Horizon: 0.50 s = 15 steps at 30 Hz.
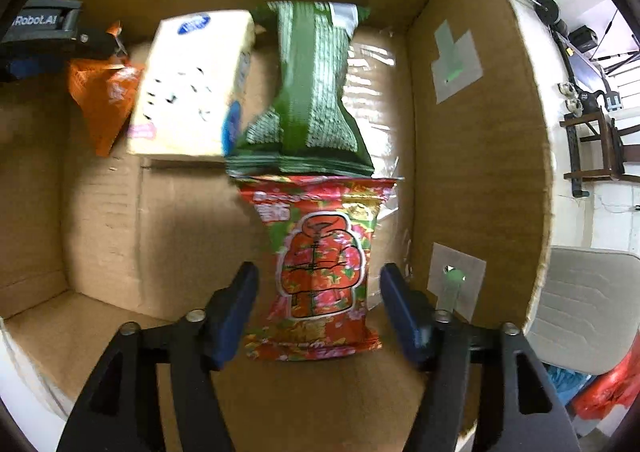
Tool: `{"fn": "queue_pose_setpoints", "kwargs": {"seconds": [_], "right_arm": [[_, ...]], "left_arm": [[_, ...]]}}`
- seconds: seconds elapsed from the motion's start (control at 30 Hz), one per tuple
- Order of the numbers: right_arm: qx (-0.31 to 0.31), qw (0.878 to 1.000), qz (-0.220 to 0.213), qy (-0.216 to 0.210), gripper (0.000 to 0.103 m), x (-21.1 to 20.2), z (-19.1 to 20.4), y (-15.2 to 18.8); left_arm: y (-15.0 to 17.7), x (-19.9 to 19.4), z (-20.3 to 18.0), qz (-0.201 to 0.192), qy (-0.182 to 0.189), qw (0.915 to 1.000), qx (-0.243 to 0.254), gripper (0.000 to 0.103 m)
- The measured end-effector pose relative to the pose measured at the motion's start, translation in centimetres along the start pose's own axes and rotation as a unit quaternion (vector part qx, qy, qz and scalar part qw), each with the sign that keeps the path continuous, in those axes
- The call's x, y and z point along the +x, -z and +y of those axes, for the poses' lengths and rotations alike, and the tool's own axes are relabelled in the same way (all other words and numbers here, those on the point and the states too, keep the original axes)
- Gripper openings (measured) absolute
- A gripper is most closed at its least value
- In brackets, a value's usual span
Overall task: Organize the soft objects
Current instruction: 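Carry both bags into the box and open both grippers, then grasp the lilac cloth with left gripper while right gripper grasps blue tube snack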
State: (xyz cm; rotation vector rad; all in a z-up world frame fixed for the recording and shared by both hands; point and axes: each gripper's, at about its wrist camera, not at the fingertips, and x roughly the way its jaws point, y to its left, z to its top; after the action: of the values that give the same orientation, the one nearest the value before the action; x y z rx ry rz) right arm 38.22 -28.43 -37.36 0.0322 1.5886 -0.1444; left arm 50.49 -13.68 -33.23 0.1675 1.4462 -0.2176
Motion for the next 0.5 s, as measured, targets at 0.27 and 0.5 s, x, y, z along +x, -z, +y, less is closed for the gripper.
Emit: {"fn": "queue_pose_setpoints", "kwargs": {"seconds": [0.27,0.5], "right_arm": [[0.028,0.998,-0.06,-0.016,0.103,-4.2,-1.3,2.0],[0.043,0.992,-0.117,-0.018,0.103,-8.9,-1.0,4.6]], "left_arm": [[3.6,-5.9,0.3,-0.058,0.02,0.998,-0.013,0.1],[10.0,-10.9,-0.2,-0.108,0.038,0.9932,-0.021,0.1]]}}
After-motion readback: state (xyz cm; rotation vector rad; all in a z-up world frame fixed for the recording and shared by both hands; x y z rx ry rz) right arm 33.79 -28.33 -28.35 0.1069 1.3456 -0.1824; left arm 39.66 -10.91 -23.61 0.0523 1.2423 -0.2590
